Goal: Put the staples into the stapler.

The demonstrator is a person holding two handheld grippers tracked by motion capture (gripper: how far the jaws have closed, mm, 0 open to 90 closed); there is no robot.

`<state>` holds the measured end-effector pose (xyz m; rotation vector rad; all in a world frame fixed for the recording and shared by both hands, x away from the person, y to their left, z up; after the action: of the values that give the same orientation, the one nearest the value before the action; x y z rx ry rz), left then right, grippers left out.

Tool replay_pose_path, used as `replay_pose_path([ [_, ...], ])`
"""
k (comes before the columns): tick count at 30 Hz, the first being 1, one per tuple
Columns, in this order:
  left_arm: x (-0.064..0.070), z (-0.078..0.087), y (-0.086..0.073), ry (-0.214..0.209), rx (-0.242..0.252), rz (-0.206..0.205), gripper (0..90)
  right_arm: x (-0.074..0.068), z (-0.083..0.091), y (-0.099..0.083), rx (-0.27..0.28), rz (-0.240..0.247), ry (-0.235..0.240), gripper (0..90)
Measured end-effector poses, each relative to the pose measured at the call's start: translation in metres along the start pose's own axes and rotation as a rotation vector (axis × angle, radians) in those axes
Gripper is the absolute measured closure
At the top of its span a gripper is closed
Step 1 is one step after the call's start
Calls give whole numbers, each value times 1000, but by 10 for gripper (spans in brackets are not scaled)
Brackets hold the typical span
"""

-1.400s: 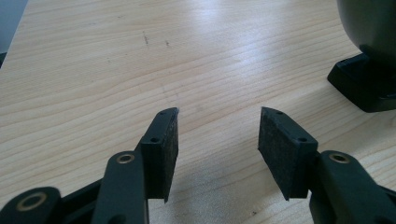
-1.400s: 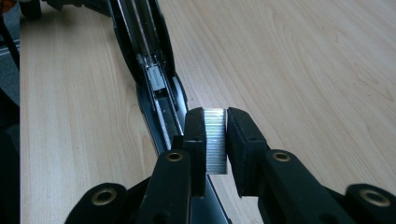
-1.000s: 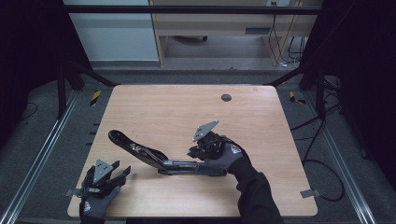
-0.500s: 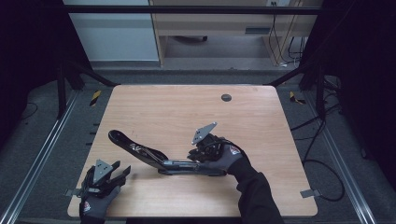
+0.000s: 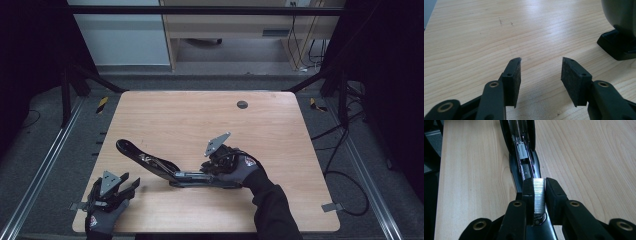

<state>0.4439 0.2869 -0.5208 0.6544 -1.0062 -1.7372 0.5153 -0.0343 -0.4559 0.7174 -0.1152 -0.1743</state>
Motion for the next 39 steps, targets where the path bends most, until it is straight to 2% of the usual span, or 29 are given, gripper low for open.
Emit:
replay_pose_path([
  [5,0,0,0,0,1,0,498,-2,-1,1,-1,2,1,783],
  [10,0,0,0,-1,1,0,498,0,-4,-2,-5,37,5,783],
  [23,0,0,0,0,-1,-3,501,-1,-7,-3,-13,33,17,783],
  [39,-1,-1,-1,3,-6,-3,502,1,-12,-7,-31,55,45,783],
])
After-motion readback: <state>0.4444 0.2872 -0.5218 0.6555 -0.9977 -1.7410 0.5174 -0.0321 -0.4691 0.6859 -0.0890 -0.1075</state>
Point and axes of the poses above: each handheld gripper's, and its own axes: z roughly backward along the jaws, y roughly out of its top, x roughly to its right, the point moved 4 cm from there along -z, roughly forward along the jaws, and after that the axes turned 5 degrees about z, right-handed, at the moved point
